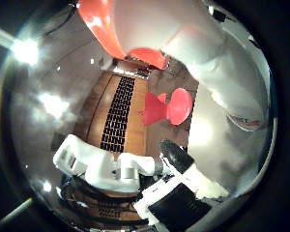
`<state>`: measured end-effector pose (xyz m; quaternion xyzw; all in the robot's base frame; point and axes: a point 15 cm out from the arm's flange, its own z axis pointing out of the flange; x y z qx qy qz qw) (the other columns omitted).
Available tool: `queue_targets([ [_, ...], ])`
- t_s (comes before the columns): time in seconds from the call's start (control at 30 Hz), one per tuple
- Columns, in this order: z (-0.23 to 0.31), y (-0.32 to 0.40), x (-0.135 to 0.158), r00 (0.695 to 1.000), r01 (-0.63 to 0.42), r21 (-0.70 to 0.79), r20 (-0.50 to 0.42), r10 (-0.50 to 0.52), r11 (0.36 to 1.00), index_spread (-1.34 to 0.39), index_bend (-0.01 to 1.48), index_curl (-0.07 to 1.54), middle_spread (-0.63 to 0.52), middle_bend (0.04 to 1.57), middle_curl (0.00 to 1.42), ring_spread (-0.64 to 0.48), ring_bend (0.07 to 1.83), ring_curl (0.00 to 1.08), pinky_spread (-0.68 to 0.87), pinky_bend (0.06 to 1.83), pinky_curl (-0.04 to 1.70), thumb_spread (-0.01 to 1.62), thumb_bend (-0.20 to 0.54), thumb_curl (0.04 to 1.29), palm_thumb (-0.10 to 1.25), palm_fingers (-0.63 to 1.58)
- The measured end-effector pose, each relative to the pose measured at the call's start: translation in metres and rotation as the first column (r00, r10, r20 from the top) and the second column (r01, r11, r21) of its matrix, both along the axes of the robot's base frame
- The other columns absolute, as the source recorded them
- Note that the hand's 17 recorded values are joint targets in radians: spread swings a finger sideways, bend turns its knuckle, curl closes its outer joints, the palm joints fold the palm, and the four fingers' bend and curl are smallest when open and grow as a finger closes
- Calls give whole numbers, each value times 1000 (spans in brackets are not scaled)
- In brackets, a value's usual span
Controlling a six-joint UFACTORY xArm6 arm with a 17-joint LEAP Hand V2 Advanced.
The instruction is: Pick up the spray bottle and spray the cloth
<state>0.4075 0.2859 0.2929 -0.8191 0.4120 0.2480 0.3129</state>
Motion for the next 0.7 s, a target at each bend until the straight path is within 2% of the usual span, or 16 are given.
queue_targets([
  [0.3,5,-50,9,997,66,-39,30,-65,997,-230,153,317,141,219,335,195,403,294,462,465,457,1048,-26,356,659,56],
  [0.7,22,-97,7,994,104,-32,37,-103,994,-227,155,285,138,199,341,196,389,285,454,481,375,1039,-24,350,652,89],
])
